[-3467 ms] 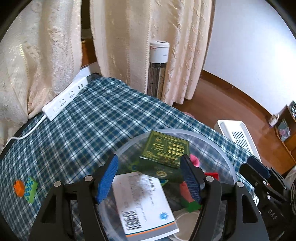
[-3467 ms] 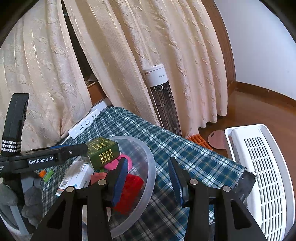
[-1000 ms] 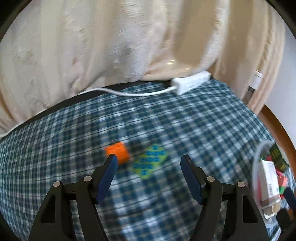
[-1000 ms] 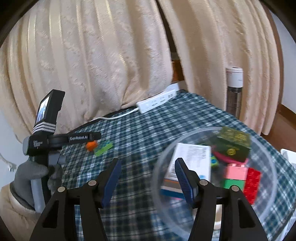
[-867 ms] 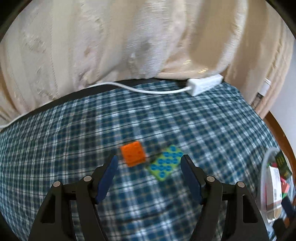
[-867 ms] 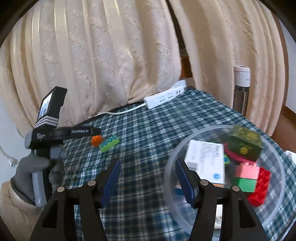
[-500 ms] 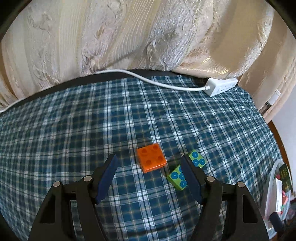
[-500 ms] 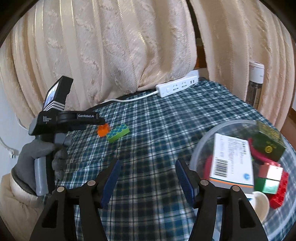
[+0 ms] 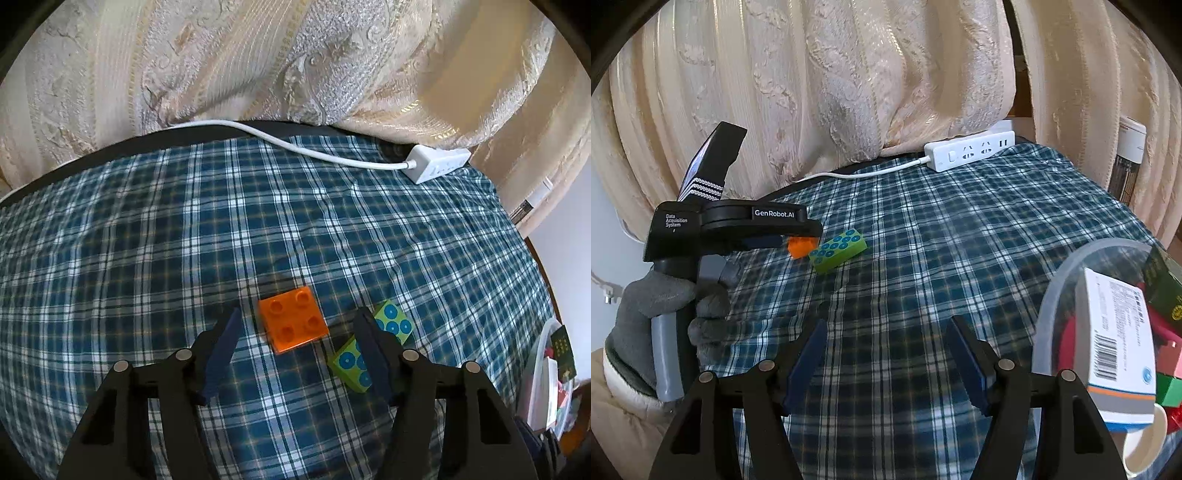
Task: Organize objects
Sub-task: 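Grasp the orange brick with the left gripper while the right grasps the green blue-dotted brick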
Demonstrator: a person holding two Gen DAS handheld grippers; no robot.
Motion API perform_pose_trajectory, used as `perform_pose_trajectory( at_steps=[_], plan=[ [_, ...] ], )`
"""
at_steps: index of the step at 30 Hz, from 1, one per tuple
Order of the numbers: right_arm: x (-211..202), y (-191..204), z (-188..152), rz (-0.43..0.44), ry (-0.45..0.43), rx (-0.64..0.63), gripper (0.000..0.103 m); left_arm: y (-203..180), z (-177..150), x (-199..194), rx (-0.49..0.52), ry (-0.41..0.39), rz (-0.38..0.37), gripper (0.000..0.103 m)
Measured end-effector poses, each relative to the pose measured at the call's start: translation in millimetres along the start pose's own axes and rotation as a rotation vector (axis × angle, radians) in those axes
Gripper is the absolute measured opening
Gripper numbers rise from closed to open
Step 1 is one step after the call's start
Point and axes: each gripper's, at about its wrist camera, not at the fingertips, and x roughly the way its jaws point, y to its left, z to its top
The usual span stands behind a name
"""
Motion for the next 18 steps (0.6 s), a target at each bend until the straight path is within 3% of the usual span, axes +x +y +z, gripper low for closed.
perform_pose_trajectory(
  at_steps=[3,10,18],
  plan=[
    [7.5,3.7,4.2,0.008,0.012,-0.005,0.071,1.9,0.0,2.4,-0.003,0.003,-0.001,0.063],
    [24.9,12.9,10.3,0.022,0.038,-0.024,0.076,6.3,-0.6,8.1,-0.014,0.020,-0.018,0.041],
    [37.0,24.0,19.6,0.045,0.070,-0.044,0.078,14.5,4.2,-5.7,-0.034,-0.016,-0.027,0.035]
  ],
)
